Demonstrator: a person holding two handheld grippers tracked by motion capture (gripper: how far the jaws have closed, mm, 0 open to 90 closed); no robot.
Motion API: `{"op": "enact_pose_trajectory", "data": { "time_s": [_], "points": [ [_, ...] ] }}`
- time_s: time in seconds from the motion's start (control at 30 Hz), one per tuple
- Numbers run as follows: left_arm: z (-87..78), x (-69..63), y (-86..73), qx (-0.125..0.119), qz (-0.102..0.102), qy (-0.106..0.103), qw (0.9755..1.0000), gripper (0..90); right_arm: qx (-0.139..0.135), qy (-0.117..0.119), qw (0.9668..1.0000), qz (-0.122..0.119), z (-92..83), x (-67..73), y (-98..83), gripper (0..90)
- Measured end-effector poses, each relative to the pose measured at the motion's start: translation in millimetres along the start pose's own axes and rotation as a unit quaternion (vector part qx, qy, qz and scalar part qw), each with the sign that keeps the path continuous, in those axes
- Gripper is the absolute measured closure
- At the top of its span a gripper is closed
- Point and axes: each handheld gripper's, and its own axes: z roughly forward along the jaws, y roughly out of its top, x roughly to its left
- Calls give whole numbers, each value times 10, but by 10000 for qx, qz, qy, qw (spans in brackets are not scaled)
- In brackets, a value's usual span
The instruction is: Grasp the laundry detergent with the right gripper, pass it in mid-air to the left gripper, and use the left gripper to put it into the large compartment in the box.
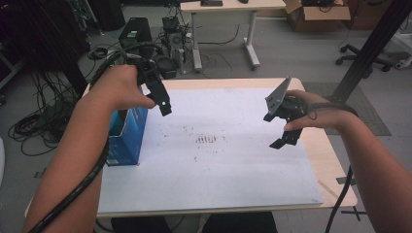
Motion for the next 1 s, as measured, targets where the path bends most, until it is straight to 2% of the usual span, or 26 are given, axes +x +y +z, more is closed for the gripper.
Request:
{"op": "enact_pose_trajectory", "data": {
  "time_s": [0.03,0.1,0.17,0.27,0.3,0.43,0.6,0.73,0.87,1.0],
  "points": [
    [0,-50,28,-18,223,-64,9997,2,25,2,10000,0,3,-1,5,30],
    [1,-101,54,-46,468,-127,9988,2,80,8,10000,-19,4,-5,24,31],
    [4,-165,77,-61,831,-199,9963,2,107,16,9999,-20,1,-8,35,31],
    [19,-233,97,-112,1105,-378,9931,2,300,-35,9995,-90,-3,-7,86,32],
    [25,-248,100,-111,1171,-371,9924,2,381,-42,9992,-107,-5,-4,102,34],
    [53,-275,85,-66,1258,-316,9915,2,760,-51,9970,-138,-29,-30,184,34],
    [89,-282,7,-118,1281,-427,9908,2,1111,-69,9937,-95,-64,-99,233,34],
    [165,-274,-74,-79,1242,-507,9909,2,1232,-53,9924,-39,-88,-131,247,35],
    [210,-275,-122,-75,1333,-599,9892,2,1270,-28,9919,-23,-122,-152,269,34],
    [219,-276,-123,-62,1455,-583,9876,2,1327,-7,9911,-27,-121,-176,278,36]
  ]
}}
